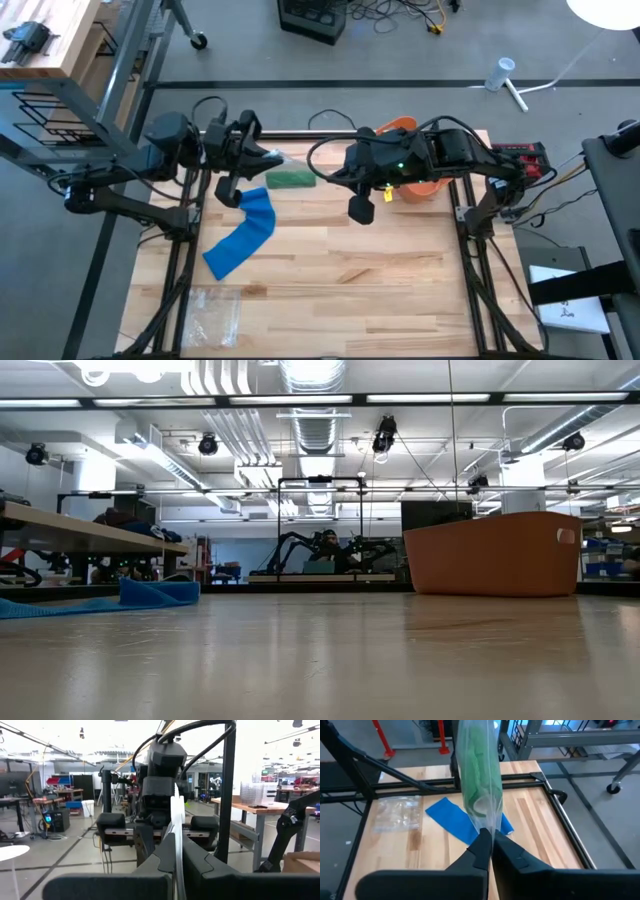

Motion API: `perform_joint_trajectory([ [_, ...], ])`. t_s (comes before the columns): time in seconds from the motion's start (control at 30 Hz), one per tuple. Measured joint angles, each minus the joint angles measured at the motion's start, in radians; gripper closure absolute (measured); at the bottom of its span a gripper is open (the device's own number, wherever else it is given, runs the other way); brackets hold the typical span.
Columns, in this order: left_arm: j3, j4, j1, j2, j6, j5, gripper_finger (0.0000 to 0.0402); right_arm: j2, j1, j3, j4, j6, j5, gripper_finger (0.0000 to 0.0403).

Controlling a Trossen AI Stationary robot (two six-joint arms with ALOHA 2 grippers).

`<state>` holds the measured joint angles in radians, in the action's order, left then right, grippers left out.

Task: Roll bandage
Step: Close the transparent zip bag

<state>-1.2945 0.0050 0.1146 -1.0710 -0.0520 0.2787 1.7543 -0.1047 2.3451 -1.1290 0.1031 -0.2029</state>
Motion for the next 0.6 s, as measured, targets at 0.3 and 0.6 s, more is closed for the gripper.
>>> perform_joint_trajectory([
  [0.3,0.001,-0.006,0.000,0.043,0.001,-0.002,0.0401,0.002,0.005,-0.001,-0.074,0.013,-0.009,0.0400],
  [0.6,0.000,-0.037,0.000,0.078,0.036,-0.011,0.0401,-0.037,0.007,0.009,-0.026,0.091,-0.008,0.0318],
])
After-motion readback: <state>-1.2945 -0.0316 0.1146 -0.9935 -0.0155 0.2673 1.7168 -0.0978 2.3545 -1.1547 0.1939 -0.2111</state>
